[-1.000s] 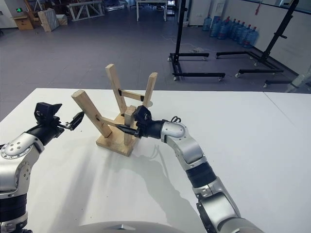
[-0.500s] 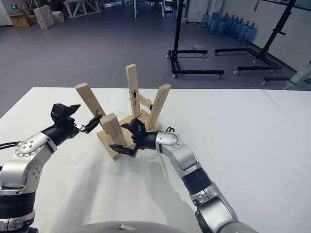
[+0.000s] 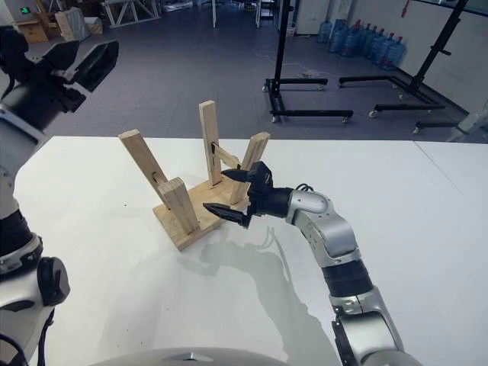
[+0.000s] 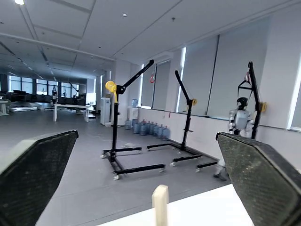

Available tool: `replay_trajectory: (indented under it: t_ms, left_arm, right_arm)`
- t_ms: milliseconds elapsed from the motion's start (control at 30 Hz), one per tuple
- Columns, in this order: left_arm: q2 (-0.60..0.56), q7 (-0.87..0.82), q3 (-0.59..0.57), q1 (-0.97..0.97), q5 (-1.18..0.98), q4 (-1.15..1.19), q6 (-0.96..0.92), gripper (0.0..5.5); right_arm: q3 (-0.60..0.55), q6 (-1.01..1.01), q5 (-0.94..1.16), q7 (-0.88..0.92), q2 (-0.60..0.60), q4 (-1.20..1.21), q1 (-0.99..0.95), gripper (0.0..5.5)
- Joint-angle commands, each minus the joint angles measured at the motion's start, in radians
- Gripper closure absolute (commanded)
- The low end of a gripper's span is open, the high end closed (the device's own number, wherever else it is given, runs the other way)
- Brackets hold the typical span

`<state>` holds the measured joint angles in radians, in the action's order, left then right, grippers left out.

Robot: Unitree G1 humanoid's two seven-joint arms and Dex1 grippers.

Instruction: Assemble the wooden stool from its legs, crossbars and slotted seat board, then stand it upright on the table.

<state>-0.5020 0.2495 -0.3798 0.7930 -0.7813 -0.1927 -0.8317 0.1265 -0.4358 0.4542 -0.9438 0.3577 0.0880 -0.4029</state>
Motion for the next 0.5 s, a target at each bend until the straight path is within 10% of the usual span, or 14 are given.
replay_trajectory:
  t_ms: [33,500]
  left_arm:
    - [0.099,-0.067,0.016,0.077,-0.034,0.114,-0.036,0.10]
    - [0.270,-0.056,0.113,-0.173,0.034,0.343,-0.035,0.10]
  right_arm:
    - [-0.004,-0.001,0.012,0.013,-0.015,0.009,-0.011,0.14]
    - [0.013,-0.016,0.013,0.050,-0.042,0.019,0.030,0.14]
